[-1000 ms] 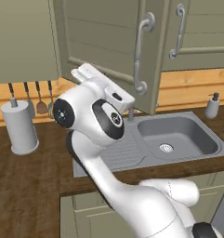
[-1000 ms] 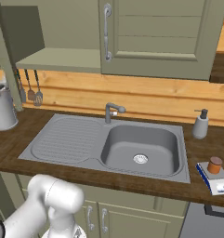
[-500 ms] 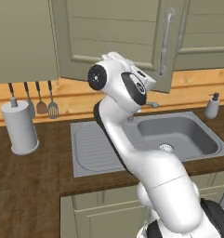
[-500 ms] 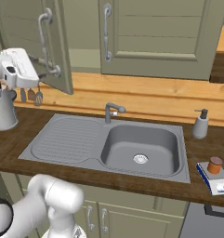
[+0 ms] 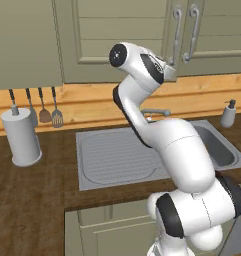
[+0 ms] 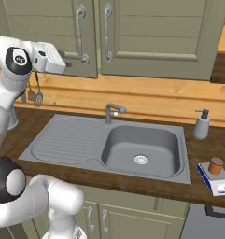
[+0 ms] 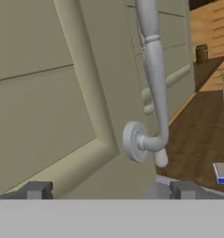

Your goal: Pick the jam and place it on the digital scale for weighing, and close the cabinet.

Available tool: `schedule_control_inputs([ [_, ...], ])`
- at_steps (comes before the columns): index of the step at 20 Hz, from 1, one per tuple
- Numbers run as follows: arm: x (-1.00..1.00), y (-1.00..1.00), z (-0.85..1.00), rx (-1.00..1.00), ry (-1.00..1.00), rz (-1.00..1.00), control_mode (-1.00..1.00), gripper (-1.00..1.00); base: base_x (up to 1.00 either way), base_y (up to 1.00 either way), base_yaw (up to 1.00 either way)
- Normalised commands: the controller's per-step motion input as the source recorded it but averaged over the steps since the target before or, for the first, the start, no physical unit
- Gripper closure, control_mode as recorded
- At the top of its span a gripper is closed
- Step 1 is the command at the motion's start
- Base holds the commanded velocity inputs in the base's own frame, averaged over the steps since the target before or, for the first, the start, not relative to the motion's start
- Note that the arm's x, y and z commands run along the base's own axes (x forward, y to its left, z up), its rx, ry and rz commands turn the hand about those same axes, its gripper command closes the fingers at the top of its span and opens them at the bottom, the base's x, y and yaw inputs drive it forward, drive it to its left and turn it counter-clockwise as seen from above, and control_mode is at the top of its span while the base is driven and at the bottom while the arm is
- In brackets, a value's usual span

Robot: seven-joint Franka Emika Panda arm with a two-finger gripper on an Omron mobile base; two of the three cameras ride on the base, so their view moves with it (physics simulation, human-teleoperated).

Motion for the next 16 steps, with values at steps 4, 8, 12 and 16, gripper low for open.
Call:
schedule_control_inputs([
  [4,0.76,-0.67,-0.11,0.0,0.04,0.0,-1.0,-1.0,0.0,0.0,0.0],
  [8,0.67,-0.74,-0.44,0.0,-0.01,0.0,-1.0,-1.0,0.0,0.0,0.0],
  [12,0.95,-0.29,-0.87,-0.01,-0.14,0.0,-1.0,-1.0,0.0,0.0,0.0],
  [16,0.72,-0.35,-0.95,0.0,-0.05,0.0,-1.0,-1.0,0.0,0.0,0.0],
])
